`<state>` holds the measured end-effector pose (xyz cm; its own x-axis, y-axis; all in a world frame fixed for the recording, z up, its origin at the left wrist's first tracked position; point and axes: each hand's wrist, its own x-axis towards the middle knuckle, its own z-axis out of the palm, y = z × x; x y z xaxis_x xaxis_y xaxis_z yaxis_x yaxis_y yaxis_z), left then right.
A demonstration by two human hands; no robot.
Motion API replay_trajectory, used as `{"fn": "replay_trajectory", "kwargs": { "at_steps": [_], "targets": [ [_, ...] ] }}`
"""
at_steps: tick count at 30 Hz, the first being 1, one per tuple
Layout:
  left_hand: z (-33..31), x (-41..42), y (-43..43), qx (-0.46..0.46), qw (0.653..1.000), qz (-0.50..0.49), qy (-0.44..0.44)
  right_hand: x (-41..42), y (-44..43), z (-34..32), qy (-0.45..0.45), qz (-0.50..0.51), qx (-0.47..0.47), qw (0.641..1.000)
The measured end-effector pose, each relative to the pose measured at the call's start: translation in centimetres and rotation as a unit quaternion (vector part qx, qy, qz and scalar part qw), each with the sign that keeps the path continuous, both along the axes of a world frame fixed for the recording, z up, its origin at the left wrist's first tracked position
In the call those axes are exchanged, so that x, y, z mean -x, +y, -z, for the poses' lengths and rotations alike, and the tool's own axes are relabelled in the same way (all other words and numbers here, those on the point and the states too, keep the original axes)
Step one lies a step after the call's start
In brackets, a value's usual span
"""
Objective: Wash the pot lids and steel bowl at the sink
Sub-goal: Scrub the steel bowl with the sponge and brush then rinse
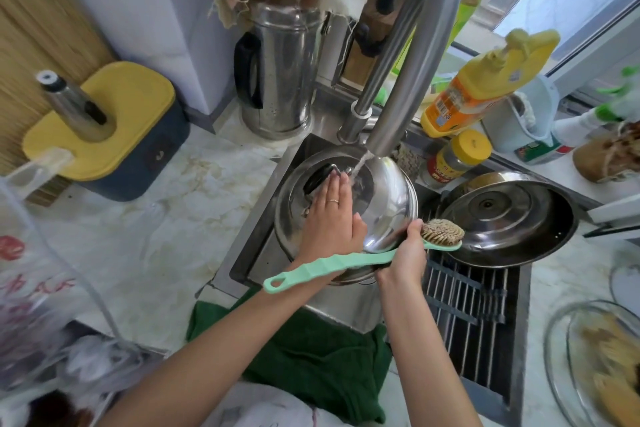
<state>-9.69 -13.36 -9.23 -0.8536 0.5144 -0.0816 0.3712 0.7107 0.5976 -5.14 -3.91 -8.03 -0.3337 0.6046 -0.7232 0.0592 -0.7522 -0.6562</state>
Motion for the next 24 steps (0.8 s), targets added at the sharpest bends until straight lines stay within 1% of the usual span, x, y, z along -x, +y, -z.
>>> {"fn": "replay_trajectory", "kwargs": {
  "at_steps": [2, 3, 5, 6, 8, 9, 10, 12, 13, 15, 16, 18, 19, 21, 23, 24],
  "targets": [
    [0.1, 0.6, 0.4, 0.004, 0.999, -0.014, -0.04, -0.1, -0.1, 0.1, 0.0, -0.007, -0.005, 1.0],
    [0.4, 0.3, 0.5, -0.002, 0.999, -0.013, -0.033, -0.2, 0.1, 0.2, -0.001, -0.007, -0.011, 1.0],
    [1.4, -1.3, -0.4, 0.0, 0.998, 0.026, 0.065, -0.3, 0.7, 0.1, -0.007, -0.01, -0.023, 1.0],
    [2.0, -2.3, -0.9, -0.01, 0.99, 0.07, 0.122, -0.3, 1.0, -0.1, -0.01, -0.011, -0.026, 1.0],
    [3.0, -3.7, -2.0, -0.073, 0.971, 0.161, 0.16, -0.4, 1.5, -0.5, -0.005, -0.014, -0.028, 1.0],
    [3.4, -3.5, -2.3, -0.089, 0.963, 0.185, 0.175, -0.4, 1.6, -0.5, -0.006, -0.018, -0.024, 1.0],
    [3.6, -3.0, -2.3, -0.084, 0.96, 0.187, 0.191, -0.5, 1.5, -0.5, -0.009, -0.025, -0.019, 0.999],
    [3.2, -1.5, -1.2, -0.057, 0.965, 0.174, 0.187, -0.6, 1.0, -0.7, -0.016, -0.035, -0.015, 0.999],
    [2.7, -0.5, -0.1, -0.062, 0.972, 0.164, 0.156, -0.7, 0.9, -0.6, -0.016, -0.04, -0.015, 0.999],
    [1.2, 1.7, 1.8, -0.078, 0.987, 0.109, 0.084, -1.0, 0.7, -0.5, -0.015, -0.063, -0.023, 0.998],
    [0.6, 2.7, 2.5, -0.083, 0.992, 0.069, 0.064, -1.1, 0.6, -0.7, -0.019, -0.077, -0.031, 0.996],
    [0.1, 3.4, 3.3, -0.092, 0.994, 0.004, 0.056, -1.1, 0.7, -1.0, -0.031, -0.098, -0.05, 0.993],
    [0.3, 2.9, 3.3, -0.102, 0.993, -0.01, 0.053, -1.0, 0.9, -1.1, -0.039, -0.104, -0.063, 0.992],
    [1.9, 0.6, 2.5, -0.121, 0.991, 0.011, 0.065, -0.8, 1.3, -1.3, -0.056, -0.114, -0.09, 0.988],
    [3.6, -1.7, 1.5, -0.146, 0.982, 0.056, 0.108, -0.4, 1.7, -1.6, -0.067, -0.123, -0.112, 0.984],
    [3.9, -1.8, 1.3, -0.164, 0.977, 0.067, 0.116, -0.3, 1.7, -1.7, -0.07, -0.133, -0.122, 0.981]
  ]
}}
